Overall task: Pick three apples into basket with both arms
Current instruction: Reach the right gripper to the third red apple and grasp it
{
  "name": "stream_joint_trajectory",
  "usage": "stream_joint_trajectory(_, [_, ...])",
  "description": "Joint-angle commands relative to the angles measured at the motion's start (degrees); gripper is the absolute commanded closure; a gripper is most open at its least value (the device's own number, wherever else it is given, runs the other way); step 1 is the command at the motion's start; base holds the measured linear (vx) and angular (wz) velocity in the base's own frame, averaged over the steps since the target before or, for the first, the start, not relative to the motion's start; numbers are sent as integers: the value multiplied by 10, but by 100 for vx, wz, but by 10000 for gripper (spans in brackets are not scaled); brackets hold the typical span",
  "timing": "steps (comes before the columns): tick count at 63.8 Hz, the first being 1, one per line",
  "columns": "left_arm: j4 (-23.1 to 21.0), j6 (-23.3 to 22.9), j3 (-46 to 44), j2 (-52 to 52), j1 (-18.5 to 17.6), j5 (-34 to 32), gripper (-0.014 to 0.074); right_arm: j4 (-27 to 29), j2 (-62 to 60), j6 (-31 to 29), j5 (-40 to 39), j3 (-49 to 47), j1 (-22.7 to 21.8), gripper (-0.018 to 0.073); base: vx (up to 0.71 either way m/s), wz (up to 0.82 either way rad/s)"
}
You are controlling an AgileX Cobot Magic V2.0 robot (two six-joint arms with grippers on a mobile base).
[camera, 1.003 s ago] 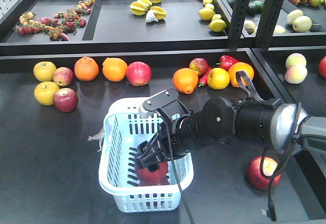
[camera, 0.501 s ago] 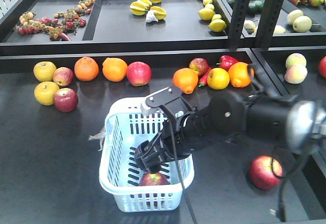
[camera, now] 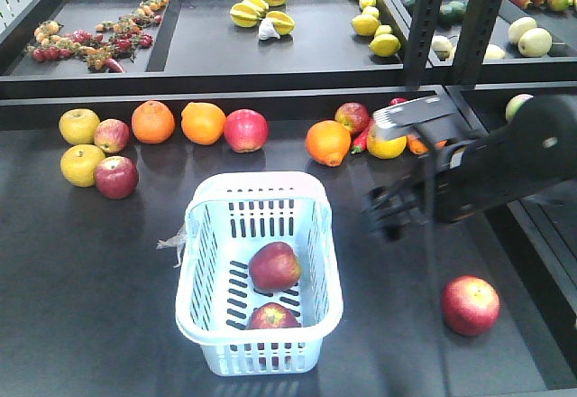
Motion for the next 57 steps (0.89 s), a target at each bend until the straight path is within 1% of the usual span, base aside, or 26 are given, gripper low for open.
stream_joint_trajectory(1, [4,-7,-13,3,2,-35,6,-1,-8,-1,-16,-14,-55,-32,0,0])
stream_joint_trajectory(5, [4,-7,-13,3,2,-35,6,-3,5,-1,-10,-14,-93,-32,0,0])
stream_joint_trajectory(12, [4,-7,-13,3,2,-35,6,-4,37,-10,1,-14,-135,-32,0,0])
stream_joint_trajectory(25, [4,-7,-13,3,2,-35,6,-23,116,-11,5,-14,-180,-32,0,0])
stream_joint_trajectory(30, [4,-7,-13,3,2,-35,6,-28,144,-11,1,-14,-189,-32,0,0])
stream_joint_trajectory(44, [4,-7,-13,3,2,-35,6,-37,207,-11,-29,-14,-189,-32,0,0])
stream_joint_trajectory(57, [4,-7,-13,3,2,-35,6,-38,250,-11,-30,-14,-189,-32,0,0])
